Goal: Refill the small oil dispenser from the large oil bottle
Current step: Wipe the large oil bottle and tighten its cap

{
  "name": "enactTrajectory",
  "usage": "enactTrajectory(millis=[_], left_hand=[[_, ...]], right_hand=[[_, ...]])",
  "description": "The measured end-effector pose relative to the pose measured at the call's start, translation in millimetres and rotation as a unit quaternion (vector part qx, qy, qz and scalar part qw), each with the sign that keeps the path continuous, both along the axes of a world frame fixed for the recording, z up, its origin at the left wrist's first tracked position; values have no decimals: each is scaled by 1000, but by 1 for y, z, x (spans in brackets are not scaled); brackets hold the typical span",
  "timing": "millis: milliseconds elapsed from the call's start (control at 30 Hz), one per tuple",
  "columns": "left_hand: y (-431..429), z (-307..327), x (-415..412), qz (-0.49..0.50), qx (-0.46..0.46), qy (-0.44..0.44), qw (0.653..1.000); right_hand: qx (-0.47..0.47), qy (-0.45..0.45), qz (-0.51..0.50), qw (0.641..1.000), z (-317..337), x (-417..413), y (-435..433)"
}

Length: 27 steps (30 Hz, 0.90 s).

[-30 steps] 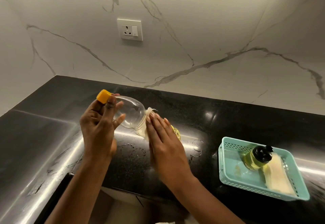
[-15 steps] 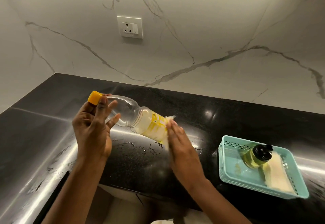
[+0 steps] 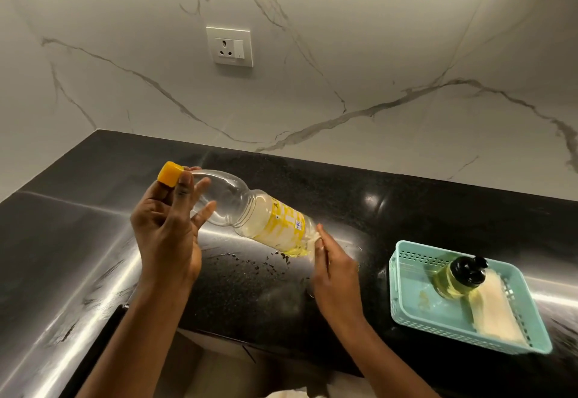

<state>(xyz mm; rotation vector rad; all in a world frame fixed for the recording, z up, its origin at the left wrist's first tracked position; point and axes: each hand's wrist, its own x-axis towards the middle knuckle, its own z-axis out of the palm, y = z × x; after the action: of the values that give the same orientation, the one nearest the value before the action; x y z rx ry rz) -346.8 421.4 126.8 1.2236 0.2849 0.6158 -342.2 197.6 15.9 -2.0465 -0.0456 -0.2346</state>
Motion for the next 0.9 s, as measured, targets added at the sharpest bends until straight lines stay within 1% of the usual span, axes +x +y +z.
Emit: enactTrajectory(millis=[33, 67, 100, 133, 167, 200, 233, 300, 400, 467, 533, 567, 600, 633, 667, 733, 767, 800, 833, 900], left_hand=[[-2, 0, 1, -2, 6, -2, 1000], [-5, 0, 1, -3, 15, -4, 1000], [-7, 0, 2, -5, 25, -7, 1000], [-8, 0, 2, -6, 36, -11, 999], [-8, 0, 3, -8, 45, -15, 999], [-6, 1, 3, -12, 50, -19, 999], [-5, 1, 4, -19, 53, -20, 998], [-5, 0, 5, -38, 58, -19, 997], [-8, 0, 5, -59, 67, -30, 996], [-6, 1, 6, -57, 69, -45, 995], [-1, -1, 7, -53, 61, -46, 996], [2, -3, 8, -55, 55, -45, 996], [2, -4, 8, -59, 50, -44, 996], [2, -5, 8, -64, 48, -45, 996], [0, -4, 7, -68, 49, -46, 995], [-5, 0, 7, -75, 55, -54, 994], [-7, 2, 8, -78, 61, -56, 993], [-7, 4, 9, -83, 67, -59, 993], [-5, 4, 10, -86, 71, -60, 992], [1, 6, 11, -97, 72, -61, 991]], right_hand=[[110, 69, -26, 991, 4, 4, 6], [231, 140, -46, 962, 8, 10, 12], [347, 214, -57, 911, 13, 16, 15], [437, 277, -58, 854, 18, 21, 15], [493, 324, -52, 806, 23, 25, 14], [519, 356, -38, 776, 27, 27, 11], [522, 376, -15, 765, 30, 27, 9], [497, 381, 29, 779, 31, 28, 6], [503, 322, 43, 801, 28, 29, 5], [471, 284, 28, 834, 27, 27, 4], [410, 253, -5, 876, 24, 25, 3], [393, 238, -24, 888, 22, 25, 2], [393, 226, -41, 890, 22, 25, 3], [409, 217, -52, 885, 22, 26, 4], [436, 215, -54, 872, 23, 26, 6], [509, 243, -35, 825, 26, 26, 12], [536, 273, -20, 799, 27, 24, 13], [545, 304, -5, 781, 27, 24, 13], [541, 329, 11, 774, 28, 23, 13], [525, 353, 26, 774, 31, 21, 10]])
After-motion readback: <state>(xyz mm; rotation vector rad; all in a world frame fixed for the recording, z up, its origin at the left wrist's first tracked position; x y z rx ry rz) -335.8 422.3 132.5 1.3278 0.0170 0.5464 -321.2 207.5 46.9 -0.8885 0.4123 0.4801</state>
